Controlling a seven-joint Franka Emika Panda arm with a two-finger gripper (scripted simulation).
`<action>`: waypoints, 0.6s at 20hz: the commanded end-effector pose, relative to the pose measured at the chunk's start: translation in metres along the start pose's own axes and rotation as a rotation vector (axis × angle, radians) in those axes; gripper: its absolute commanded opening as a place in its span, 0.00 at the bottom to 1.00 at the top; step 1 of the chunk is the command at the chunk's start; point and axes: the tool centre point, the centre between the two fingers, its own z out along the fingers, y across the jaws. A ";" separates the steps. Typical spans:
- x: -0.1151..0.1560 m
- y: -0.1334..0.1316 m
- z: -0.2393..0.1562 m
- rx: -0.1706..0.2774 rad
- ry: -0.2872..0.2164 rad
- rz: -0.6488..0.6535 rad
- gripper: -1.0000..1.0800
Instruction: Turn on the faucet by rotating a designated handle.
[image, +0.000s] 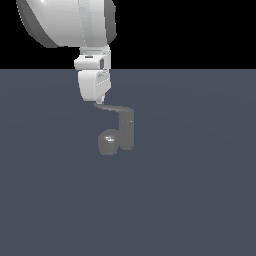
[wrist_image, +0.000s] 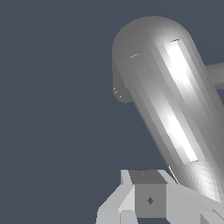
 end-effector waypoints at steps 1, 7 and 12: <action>-0.003 0.010 0.000 -0.005 0.000 -0.003 0.00; -0.006 0.026 0.000 -0.004 0.000 -0.003 0.00; 0.001 0.029 0.000 -0.002 0.002 0.000 0.00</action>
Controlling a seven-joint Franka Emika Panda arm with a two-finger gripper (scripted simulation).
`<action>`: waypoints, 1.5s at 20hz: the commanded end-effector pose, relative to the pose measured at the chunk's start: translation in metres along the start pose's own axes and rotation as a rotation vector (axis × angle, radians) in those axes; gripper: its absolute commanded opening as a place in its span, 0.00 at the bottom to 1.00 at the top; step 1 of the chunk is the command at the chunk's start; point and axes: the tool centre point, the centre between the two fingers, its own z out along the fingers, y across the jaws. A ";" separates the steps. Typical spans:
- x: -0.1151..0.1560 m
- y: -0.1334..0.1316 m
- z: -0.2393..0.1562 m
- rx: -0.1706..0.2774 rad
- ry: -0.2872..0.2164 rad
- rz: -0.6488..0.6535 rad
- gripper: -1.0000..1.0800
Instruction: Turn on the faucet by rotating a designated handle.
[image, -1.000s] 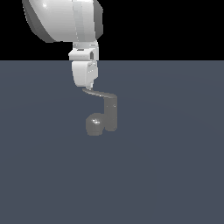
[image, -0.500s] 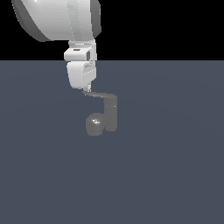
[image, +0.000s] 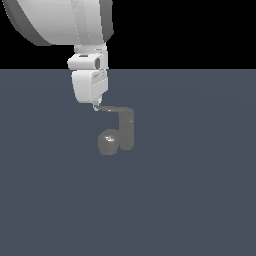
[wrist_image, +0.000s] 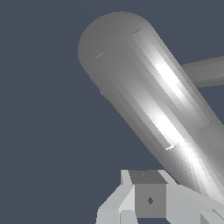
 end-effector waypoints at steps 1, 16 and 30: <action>0.006 0.006 0.001 -0.003 0.002 0.003 0.00; 0.028 0.043 0.001 -0.004 0.001 0.002 0.00; 0.050 0.065 -0.001 -0.002 -0.001 -0.006 0.00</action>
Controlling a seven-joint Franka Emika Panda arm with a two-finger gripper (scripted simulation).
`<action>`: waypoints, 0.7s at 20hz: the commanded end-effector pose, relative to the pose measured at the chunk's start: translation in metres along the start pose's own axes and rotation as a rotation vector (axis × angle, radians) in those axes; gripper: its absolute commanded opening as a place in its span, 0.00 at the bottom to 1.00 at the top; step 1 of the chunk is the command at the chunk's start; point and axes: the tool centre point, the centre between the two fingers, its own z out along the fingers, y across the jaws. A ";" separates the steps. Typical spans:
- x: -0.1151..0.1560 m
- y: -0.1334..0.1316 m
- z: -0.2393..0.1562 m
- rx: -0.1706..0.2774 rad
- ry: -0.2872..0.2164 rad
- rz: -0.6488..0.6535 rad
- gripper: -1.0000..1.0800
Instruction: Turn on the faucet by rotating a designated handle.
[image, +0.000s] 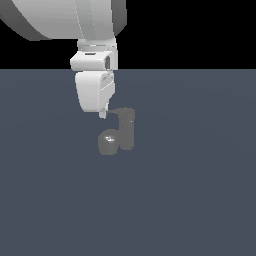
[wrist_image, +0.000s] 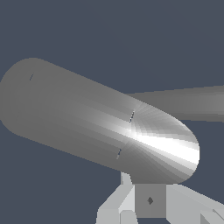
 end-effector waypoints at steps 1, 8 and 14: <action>0.018 0.002 0.000 -0.001 0.001 0.012 0.00; 0.057 0.011 0.001 -0.003 0.002 0.015 0.00; 0.056 0.016 0.000 -0.002 -0.002 -0.021 0.00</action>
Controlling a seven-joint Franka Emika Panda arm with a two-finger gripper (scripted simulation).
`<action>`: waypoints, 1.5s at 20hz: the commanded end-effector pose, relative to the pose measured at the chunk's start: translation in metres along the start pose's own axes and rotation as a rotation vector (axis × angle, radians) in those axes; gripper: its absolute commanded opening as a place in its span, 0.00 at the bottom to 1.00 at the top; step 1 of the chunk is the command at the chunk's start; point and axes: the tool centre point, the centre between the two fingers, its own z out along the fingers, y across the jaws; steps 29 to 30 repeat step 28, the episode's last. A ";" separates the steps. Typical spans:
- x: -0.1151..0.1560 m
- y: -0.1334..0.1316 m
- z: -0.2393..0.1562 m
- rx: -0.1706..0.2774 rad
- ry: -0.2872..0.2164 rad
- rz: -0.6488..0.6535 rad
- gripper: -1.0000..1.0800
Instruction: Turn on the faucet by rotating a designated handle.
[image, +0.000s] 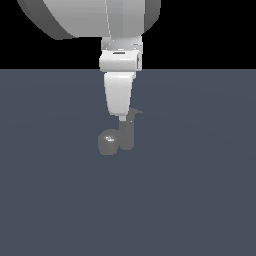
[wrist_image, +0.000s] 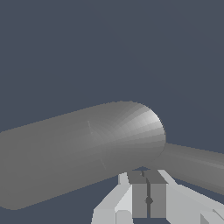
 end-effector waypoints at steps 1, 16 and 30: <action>0.003 -0.001 0.000 -0.001 -0.001 0.001 0.00; 0.050 -0.025 0.001 -0.002 0.001 0.021 0.00; 0.084 -0.042 0.001 -0.003 0.003 0.035 0.00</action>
